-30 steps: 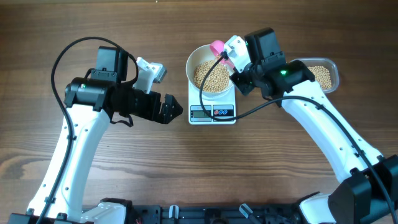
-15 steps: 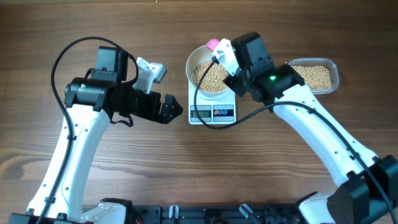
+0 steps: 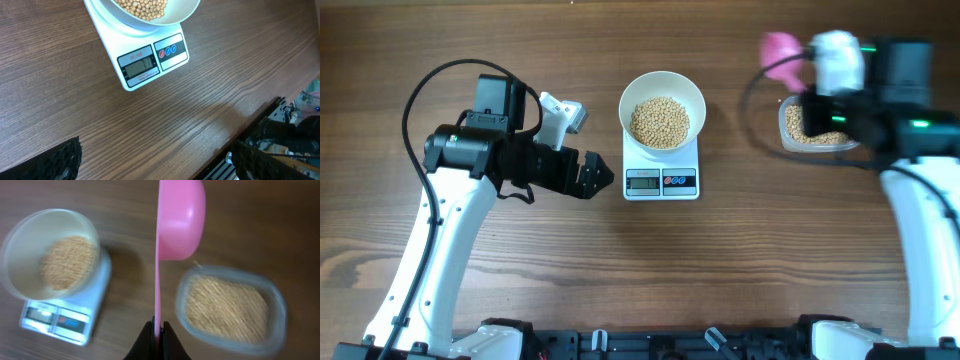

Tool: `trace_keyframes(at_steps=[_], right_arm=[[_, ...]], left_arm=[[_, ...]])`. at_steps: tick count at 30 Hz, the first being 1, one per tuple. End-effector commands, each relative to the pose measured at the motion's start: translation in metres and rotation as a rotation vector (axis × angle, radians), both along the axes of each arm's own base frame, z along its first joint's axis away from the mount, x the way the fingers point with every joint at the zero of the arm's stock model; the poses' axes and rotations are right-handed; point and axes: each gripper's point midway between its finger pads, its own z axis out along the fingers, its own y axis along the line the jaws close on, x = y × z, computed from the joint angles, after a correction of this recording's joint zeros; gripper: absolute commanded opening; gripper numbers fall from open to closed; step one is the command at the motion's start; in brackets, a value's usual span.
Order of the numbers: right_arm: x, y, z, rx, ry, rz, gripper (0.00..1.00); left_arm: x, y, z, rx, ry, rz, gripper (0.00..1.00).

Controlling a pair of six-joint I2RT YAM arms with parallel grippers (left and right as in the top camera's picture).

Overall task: Scoop item into bowl and weigh 150g on scale
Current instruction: 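Move the empty pink scoop back right to the soybean tub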

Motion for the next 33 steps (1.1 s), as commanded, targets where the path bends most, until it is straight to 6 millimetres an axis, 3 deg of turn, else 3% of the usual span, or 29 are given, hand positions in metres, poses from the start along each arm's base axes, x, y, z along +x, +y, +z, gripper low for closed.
trace_keyframes(at_steps=[1, 4, 8, 13, 17, 24, 33], right_arm=[[-0.005, -0.048, 0.0, 0.063, 0.018, -0.137, 0.04], [-0.01, -0.085, -0.005, 0.052, 0.027, -0.232, 0.04], [-0.017, -0.11, -0.03, 0.001, 0.106, -0.224, 0.04], [-0.013, -0.11, -0.068, -0.014, 0.209, -0.139, 0.04], [-0.009, -0.109, -0.083, -0.008, 0.245, -0.119, 0.04], [-0.009, -0.107, -0.089, -0.128, 0.282, -0.1, 0.04], [-0.016, -0.11, -0.101, -0.418, 0.373, -0.131, 0.04]], left_arm=[[-0.003, -0.004, 0.003, -0.019, 0.0, -0.009, 1.0], [-0.003, -0.004, 0.003, -0.019, 0.0, -0.009, 1.0], [-0.003, -0.004, 0.003, -0.02, 0.0, -0.009, 1.0], [-0.003, -0.004, 0.003, -0.019, -0.001, -0.009, 1.0], [-0.003, -0.004, 0.003, -0.019, 0.0, -0.009, 1.0], [-0.003, -0.004, 0.003, -0.019, 0.0, -0.009, 1.0], [-0.003, -0.004, 0.003, -0.019, -0.001, -0.009, 1.0]])
